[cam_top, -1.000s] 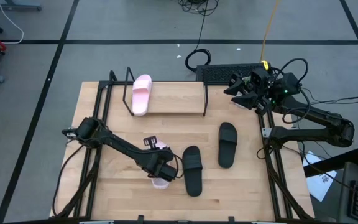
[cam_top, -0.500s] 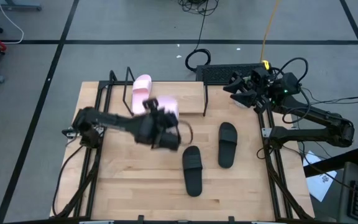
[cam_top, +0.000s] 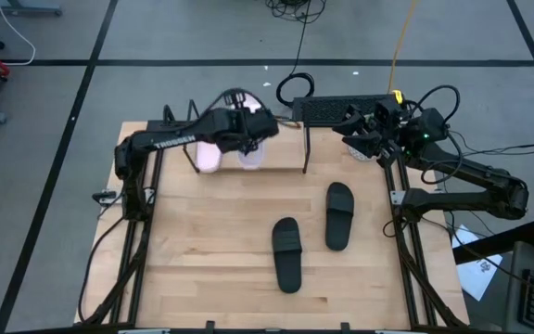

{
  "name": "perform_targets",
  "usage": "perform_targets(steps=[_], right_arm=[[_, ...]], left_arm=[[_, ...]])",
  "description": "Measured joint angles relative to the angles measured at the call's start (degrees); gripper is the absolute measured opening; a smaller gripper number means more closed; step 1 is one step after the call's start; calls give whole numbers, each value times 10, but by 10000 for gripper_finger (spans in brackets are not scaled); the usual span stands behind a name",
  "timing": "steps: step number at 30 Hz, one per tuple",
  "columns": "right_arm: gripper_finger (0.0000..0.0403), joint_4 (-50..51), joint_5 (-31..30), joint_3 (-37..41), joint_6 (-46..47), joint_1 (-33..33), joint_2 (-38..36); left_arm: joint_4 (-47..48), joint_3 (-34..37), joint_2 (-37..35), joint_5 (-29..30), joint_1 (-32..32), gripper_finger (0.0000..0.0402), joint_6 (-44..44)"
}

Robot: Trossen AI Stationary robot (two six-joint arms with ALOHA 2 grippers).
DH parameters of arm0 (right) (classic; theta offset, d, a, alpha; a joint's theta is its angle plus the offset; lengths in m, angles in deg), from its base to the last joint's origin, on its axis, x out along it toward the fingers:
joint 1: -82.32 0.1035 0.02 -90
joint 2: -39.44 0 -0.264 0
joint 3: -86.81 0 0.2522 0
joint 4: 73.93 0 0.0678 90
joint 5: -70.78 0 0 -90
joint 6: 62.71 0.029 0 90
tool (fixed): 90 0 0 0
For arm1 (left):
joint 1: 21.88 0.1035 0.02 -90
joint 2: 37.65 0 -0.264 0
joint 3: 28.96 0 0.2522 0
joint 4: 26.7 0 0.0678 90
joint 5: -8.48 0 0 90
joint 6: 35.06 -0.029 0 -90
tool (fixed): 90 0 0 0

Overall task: Pick and place slides into the shelf
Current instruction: Put the pink slipper on the shelf

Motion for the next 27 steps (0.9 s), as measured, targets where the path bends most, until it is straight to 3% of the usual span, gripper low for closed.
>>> perform_targets(steps=[3,9,16,27], right_arm=[[185,2,0,0,0,0,0],[185,2,0,0,4,0,0],[185,6,-29,0,-4,0,0],[185,19,-32,0,-12,0,0]], left_arm=[[-52,26,-2,-34,19,0,-49],[-80,112,-1,-56,44,0,-65],[-212,221,-12,-84,58,0,-107],[-295,307,-37,-117,109,0,-137]])
